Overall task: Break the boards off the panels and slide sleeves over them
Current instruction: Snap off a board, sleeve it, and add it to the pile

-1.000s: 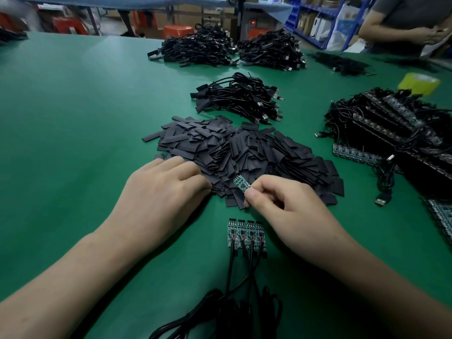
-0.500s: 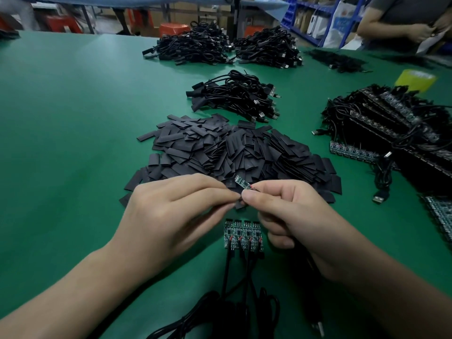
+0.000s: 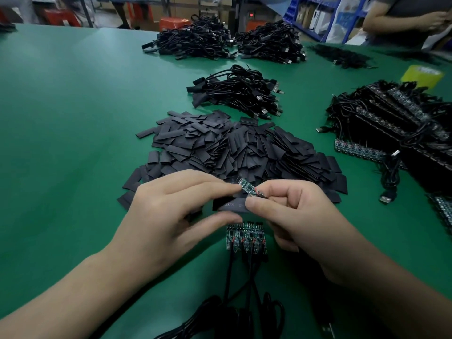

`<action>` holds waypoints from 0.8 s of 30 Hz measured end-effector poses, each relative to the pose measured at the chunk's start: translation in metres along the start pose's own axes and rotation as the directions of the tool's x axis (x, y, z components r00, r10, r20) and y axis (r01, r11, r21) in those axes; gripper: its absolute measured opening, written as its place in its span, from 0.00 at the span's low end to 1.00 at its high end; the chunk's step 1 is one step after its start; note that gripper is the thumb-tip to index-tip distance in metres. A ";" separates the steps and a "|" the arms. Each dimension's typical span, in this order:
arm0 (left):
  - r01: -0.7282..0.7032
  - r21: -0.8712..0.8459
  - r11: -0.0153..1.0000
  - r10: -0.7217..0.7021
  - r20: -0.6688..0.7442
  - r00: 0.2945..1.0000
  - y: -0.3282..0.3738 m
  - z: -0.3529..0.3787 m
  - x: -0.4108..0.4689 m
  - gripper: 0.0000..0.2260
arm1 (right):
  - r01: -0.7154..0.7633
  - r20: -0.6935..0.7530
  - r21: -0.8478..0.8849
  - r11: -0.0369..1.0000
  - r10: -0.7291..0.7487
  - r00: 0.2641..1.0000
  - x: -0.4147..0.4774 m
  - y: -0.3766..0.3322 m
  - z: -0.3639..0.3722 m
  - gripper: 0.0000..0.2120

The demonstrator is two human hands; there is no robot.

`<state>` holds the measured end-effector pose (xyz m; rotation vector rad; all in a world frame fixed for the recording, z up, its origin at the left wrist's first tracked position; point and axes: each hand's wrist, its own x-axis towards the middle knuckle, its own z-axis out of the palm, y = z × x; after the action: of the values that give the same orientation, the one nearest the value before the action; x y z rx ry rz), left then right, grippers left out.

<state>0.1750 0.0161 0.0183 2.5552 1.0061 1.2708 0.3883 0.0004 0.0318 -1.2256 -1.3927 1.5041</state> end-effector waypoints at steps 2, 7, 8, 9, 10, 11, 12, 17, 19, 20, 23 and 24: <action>0.014 0.002 1.000 -0.014 0.005 1.000 0.001 0.000 0.000 0.14 | 0.027 0.001 -0.021 0.999 -0.027 1.000 -0.001 0.001 0.000 0.08; 0.127 -0.051 0.991 -0.129 -0.038 0.991 0.002 -0.001 0.001 0.10 | 0.104 -0.002 -0.038 0.994 -0.104 0.995 -0.001 0.004 -0.004 0.15; 0.157 -0.064 0.986 -0.161 -0.054 0.986 0.001 -0.002 0.001 0.10 | 0.127 -0.003 -0.041 0.991 -0.127 0.992 -0.001 0.004 -0.006 0.17; 0.182 -0.073 0.981 -0.187 -0.069 0.980 0.000 -0.003 0.002 0.09 | 0.156 -0.006 -0.075 0.985 -0.157 0.988 -0.001 0.003 -0.008 0.17; 0.206 -0.081 0.975 -0.213 -0.079 0.974 -0.001 -0.004 0.003 0.09 | 0.186 -0.013 -0.143 0.972 -0.189 0.982 -0.002 0.003 -0.009 0.18; 0.225 -0.089 0.970 -0.233 -0.088 0.969 -0.002 -0.005 0.003 0.08 | 0.209 -0.019 -0.228 0.951 -0.219 0.976 -0.002 0.002 -0.010 0.18; 0.237 -0.095 0.967 -0.245 -0.094 0.965 -0.002 -0.006 0.004 0.08 | 0.222 -0.022 -0.305 0.926 -0.240 0.971 -0.003 0.002 -0.010 0.18; 0.222 -0.104 0.969 -0.232 -0.093 0.968 -0.001 -0.005 0.004 0.06 | 0.276 -0.002 -0.431 0.859 -0.307 0.952 -0.005 0.001 -0.008 0.16; 0.217 -0.109 0.970 -0.227 -0.092 0.969 0.000 -0.005 0.004 0.06 | 0.287 0.009 -0.457 0.842 -0.319 0.948 -0.005 0.002 -0.009 0.15; 0.214 -0.108 0.971 -0.224 -0.089 0.970 0.001 -0.005 0.004 0.06 | 0.289 0.018 -0.466 0.836 -0.318 0.948 -0.005 0.002 -0.009 0.15; 0.217 -0.100 0.971 -0.225 -0.082 0.971 0.002 -0.006 0.004 0.07 | 0.277 0.038 -0.482 0.831 -0.296 0.955 -0.005 0.001 -0.009 0.15; 0.211 -0.100 0.972 -0.219 -0.077 0.973 0.002 -0.007 0.005 0.07 | 0.274 0.039 -0.489 0.828 -0.293 0.955 -0.006 0.001 -0.008 0.16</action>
<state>0.1727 0.0162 0.0272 2.2694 1.1764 1.3436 0.3980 -0.0026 0.0325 -1.2555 -1.9123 0.9401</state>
